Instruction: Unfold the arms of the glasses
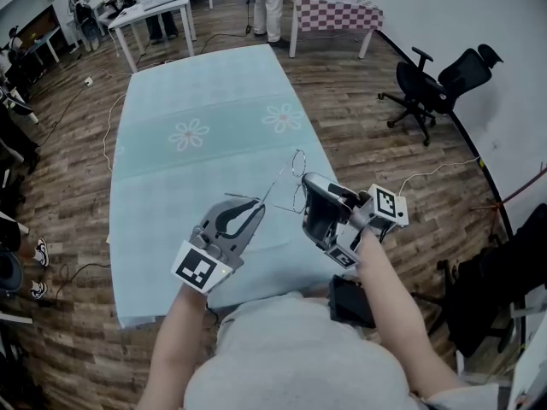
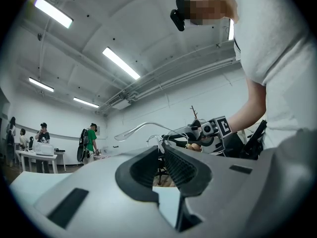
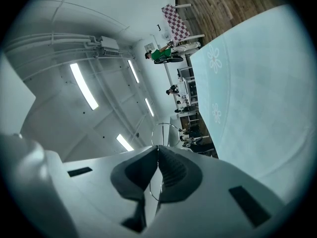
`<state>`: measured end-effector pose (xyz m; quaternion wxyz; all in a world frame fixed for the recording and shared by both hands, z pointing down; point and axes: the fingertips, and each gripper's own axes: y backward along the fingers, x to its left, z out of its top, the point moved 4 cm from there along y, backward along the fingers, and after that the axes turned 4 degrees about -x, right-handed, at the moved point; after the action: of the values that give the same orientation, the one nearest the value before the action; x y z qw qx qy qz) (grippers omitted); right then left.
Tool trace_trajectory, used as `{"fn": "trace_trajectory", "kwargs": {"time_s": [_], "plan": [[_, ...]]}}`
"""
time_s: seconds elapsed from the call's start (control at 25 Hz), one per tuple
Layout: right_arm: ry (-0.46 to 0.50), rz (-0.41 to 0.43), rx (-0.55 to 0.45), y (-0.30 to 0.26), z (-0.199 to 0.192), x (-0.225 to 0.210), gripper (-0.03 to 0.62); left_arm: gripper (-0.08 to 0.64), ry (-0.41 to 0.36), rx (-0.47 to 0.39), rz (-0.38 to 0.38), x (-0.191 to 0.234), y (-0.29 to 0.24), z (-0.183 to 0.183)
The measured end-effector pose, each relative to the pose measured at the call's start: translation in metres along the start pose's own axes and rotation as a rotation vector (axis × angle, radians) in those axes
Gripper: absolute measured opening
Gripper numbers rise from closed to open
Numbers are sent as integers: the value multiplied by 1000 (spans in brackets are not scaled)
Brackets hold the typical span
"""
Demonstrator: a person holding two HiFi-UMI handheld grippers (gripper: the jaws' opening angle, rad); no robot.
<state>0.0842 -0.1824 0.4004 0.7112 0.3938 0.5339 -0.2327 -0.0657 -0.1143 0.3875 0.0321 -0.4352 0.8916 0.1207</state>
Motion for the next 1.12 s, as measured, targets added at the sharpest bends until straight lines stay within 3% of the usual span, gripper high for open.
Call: {"fn": "trace_trajectory", "kwargs": {"time_s": [1.12], "plan": [[54,-6,215,7,-8,7,11,46,-59,20,8,34,15,5]]}}
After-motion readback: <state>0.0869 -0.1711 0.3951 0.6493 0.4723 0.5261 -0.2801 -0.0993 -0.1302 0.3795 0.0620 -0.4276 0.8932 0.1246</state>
